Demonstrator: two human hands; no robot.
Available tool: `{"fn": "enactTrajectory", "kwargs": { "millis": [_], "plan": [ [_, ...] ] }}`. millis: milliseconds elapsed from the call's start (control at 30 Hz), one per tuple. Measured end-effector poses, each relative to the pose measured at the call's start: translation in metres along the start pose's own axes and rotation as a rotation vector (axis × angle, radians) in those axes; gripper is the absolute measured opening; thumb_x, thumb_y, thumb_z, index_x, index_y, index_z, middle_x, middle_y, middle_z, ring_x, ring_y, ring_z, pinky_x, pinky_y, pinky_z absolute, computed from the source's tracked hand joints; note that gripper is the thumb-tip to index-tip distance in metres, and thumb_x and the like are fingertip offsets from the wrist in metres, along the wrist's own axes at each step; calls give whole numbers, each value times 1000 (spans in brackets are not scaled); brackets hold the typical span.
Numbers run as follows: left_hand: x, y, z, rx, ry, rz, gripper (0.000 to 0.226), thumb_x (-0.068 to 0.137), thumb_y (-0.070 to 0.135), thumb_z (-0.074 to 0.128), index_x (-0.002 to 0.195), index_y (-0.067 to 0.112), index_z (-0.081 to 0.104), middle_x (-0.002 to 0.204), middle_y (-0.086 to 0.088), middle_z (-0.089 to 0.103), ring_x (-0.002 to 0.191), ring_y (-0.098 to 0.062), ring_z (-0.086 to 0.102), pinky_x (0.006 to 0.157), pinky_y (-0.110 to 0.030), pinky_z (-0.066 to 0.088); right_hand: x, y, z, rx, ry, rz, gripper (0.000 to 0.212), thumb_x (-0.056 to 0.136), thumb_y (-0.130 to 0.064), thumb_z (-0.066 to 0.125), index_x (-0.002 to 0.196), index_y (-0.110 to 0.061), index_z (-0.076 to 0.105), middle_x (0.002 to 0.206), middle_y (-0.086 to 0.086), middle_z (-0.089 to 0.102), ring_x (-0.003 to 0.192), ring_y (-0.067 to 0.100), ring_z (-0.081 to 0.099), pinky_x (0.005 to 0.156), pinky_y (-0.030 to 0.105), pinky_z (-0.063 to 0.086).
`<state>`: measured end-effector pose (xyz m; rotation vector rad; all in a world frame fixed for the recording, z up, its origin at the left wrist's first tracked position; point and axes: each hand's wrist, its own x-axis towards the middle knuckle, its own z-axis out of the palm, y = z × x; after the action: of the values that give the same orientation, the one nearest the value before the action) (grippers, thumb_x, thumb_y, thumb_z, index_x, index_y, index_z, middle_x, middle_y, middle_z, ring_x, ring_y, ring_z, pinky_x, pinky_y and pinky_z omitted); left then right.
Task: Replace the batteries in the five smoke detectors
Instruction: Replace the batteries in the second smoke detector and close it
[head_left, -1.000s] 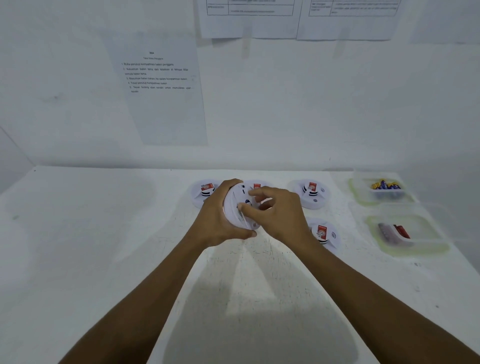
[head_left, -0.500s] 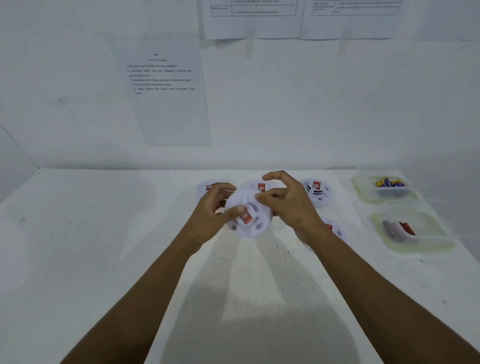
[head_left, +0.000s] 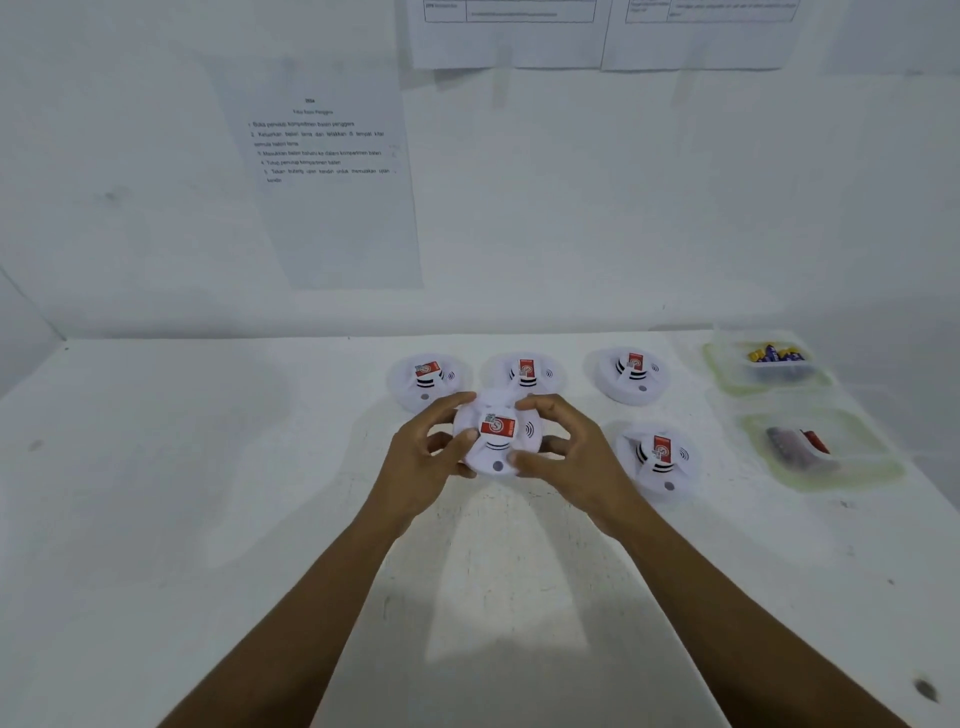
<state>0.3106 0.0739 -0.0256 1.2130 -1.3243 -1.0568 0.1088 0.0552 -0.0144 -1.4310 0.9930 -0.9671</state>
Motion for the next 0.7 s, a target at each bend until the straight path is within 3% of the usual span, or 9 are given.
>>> {"fn": "enactTrajectory", "kwargs": {
  "millis": [133, 333, 500, 700],
  "plan": [
    [-4, -6, -1, 10, -10, 9, 38, 88, 21, 68, 125, 24, 59, 117, 6, 67, 97, -21, 69, 71, -40, 61, -1, 10, 5, -126, 42, -85, 53, 74, -14, 86, 118, -25, 57, 122, -6, 62, 101, 19, 68, 76, 30, 60],
    [-3, -13, 4, 64, -6, 52, 44, 83, 23, 71, 126, 20, 58, 117, -1, 66, 93, -21, 69, 67, -36, 61, 0, 23, 11, -163, 105, -101, 54, 72, -19, 85, 115, -31, 55, 111, -27, 62, 102, 13, 67, 81, 38, 61],
    [-3, -19, 6, 50, -5, 40, 45, 84, 24, 71, 126, 17, 58, 117, -3, 66, 93, -20, 69, 69, -38, 61, 0, 26, 10, -192, 118, -130, 56, 67, -32, 83, 116, -35, 55, 115, -20, 63, 103, 13, 66, 82, 37, 61],
    [-4, -27, 8, 54, -17, 35, 45, 84, 21, 71, 127, 15, 57, 121, -5, 63, 95, -21, 69, 70, -40, 61, -2, 37, 8, -214, 118, -143, 57, 71, -25, 84, 120, -29, 55, 120, -8, 63, 106, 17, 65, 83, 39, 61]
  ]
}}
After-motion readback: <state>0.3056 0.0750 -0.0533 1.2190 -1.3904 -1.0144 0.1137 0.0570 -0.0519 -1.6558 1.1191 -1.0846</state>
